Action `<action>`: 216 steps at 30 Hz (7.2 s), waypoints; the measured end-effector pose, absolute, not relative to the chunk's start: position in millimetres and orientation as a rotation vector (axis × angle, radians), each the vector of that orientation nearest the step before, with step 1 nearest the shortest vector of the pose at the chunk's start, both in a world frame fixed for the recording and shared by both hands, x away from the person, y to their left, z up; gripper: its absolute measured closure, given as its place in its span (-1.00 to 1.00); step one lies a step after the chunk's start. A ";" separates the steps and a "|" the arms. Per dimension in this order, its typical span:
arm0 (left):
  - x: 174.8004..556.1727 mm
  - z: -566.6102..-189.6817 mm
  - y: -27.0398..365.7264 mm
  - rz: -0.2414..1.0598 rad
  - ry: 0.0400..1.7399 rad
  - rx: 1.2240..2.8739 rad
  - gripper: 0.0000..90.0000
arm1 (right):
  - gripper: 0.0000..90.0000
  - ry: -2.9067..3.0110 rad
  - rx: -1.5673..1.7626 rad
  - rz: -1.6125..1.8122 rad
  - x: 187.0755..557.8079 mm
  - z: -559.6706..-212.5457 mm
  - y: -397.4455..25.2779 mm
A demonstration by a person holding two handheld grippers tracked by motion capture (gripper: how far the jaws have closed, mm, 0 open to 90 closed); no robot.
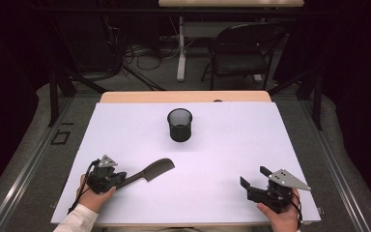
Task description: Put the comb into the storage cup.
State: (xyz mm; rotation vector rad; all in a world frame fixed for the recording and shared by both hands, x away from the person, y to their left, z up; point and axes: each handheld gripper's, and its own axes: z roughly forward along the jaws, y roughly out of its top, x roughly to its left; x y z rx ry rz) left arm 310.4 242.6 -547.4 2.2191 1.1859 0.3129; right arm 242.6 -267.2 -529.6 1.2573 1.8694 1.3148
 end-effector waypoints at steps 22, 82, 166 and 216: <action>304.4 -544.4 246.0 0.300 1.168 2.187 0.93 | -0.64 1.876 1.255 1.313 242.6 -529.7 -267.3; 302.9 -513.6 246.2 0.334 1.070 2.201 -0.20 | -0.63 1.900 1.254 1.302 242.8 -530.1 -266.5; 313.8 -531.6 206.8 0.273 0.982 2.603 0.39 | -0.62 1.906 1.248 1.307 243.9 -531.2 -266.4; 317.9 -529.7 205.8 0.226 1.003 2.604 0.61 | -0.61 1.912 1.249 1.300 243.9 -531.2 -266.6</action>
